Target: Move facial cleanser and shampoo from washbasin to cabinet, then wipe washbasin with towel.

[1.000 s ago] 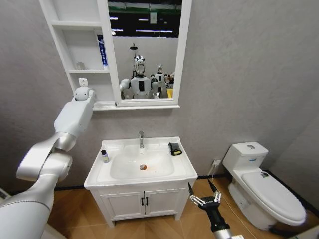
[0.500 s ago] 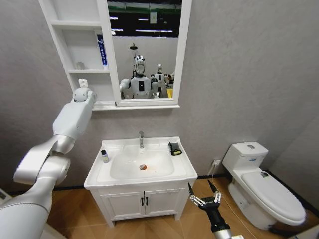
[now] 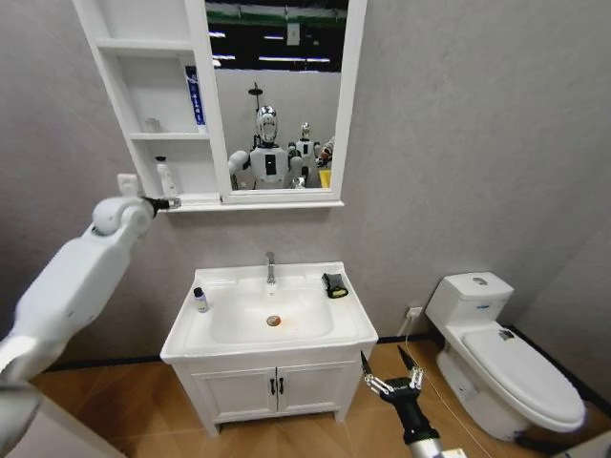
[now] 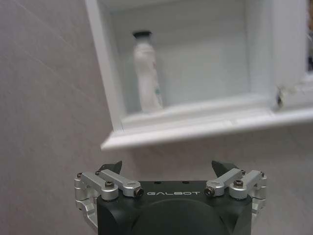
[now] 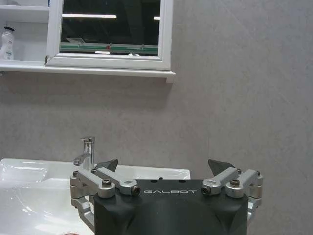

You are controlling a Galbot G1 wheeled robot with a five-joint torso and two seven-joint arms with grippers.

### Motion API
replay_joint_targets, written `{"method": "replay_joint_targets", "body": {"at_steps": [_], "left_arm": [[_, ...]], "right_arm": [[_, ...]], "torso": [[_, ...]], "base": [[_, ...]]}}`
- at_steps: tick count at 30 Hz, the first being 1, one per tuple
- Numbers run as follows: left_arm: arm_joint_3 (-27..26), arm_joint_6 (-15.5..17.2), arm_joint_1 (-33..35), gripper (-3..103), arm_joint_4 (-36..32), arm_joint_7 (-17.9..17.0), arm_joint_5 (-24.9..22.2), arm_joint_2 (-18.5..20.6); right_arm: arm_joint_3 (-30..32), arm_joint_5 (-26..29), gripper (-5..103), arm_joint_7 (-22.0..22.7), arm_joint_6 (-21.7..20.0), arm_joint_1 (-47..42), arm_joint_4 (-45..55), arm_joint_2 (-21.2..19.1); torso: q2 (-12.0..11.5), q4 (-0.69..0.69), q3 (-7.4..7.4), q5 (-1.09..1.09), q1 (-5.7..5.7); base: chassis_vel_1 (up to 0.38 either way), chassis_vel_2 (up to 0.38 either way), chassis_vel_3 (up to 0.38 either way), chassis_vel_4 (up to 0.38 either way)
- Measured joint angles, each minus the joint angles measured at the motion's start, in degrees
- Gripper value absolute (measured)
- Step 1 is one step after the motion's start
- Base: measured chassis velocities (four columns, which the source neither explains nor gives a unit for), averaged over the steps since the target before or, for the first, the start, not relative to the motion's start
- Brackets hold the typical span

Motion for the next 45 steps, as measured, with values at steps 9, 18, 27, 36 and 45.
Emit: {"method": "replay_joint_targets", "body": {"at_steps": [9,18,27,36,45], "left_arm": [[-7.6,-6.3,20.4,101,-7.1,3.1,5.9,-2.0],[-9.1,-19.0,32.7,99,-4.3,2.0,16.0,-11.9],[-4.9,-25.5,29.9,100,10.4,0.3,25.9,-25.0],[-6.0,-27.6,27.2,100,17.4,-1.8,26.7,-27.8],[-4.7,-27.4,23.4,100,22.0,-1.0,26.8,-29.1]], "right_arm": [[1.1,-1.4,100,0.5,-0.5,-1.3,1.0,1.3],[1.3,-2.4,100,1.6,-0.3,-1.6,0.9,1.7],[1.4,-2.4,100,2.4,-0.4,-1.6,0.5,1.4],[1.5,-1.8,100,2.6,-0.5,-1.4,0.1,0.6],[1.3,-1.8,100,2.7,-0.5,-1.5,0.1,0.5]], "torso": [[0.0,-0.10,0.01,0.01,0.01],[0.0,-0.02,0.01,0.01,0.02],[0.0,-0.05,0.02,0.01,0.03],[0.0,-0.02,0.02,0.02,0.03],[0.0,-0.03,0.02,0.01,0.02]], "base": [[0.000,0.000,0.000,0.000],[0.000,0.000,0.000,0.000],[0.000,0.000,0.000,0.000],[0.000,0.000,0.000,0.000],[0.000,0.000,0.000,0.000]]}}
